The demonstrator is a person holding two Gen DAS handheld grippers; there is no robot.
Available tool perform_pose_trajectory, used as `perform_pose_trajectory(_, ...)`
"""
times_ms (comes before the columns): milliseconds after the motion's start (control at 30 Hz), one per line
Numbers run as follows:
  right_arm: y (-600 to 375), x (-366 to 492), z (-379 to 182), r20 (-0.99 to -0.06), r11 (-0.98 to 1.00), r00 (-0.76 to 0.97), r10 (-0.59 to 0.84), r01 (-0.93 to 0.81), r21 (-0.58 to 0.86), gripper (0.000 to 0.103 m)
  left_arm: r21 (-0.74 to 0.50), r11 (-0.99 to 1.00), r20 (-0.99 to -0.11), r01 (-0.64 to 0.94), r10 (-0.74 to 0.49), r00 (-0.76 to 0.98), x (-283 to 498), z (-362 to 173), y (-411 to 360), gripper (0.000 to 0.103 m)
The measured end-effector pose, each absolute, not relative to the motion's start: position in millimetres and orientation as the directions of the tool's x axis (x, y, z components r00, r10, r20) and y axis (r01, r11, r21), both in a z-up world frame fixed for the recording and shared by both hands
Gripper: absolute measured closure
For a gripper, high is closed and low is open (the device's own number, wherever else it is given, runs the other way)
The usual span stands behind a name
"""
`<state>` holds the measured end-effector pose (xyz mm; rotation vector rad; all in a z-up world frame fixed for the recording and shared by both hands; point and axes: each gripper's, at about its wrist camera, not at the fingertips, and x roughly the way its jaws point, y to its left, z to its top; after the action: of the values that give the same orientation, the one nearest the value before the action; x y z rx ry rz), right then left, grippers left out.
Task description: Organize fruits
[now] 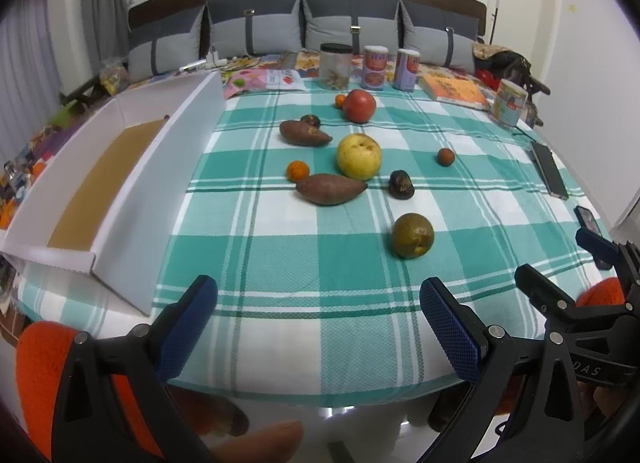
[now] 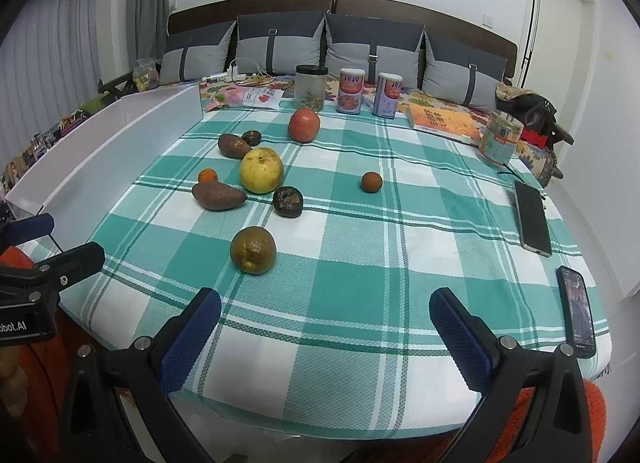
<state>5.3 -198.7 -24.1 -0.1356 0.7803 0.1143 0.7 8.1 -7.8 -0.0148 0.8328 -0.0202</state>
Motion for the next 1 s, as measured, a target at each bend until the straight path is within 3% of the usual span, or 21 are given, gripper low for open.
perform_pose_trajectory(1000,-188,6,-28,-0.691,0.976,0.72,0.063,-0.188,-0.108,0.0,-0.017,1.0,-0.743,-0.007,-0.008,0.67,4,-12,14,0.001)
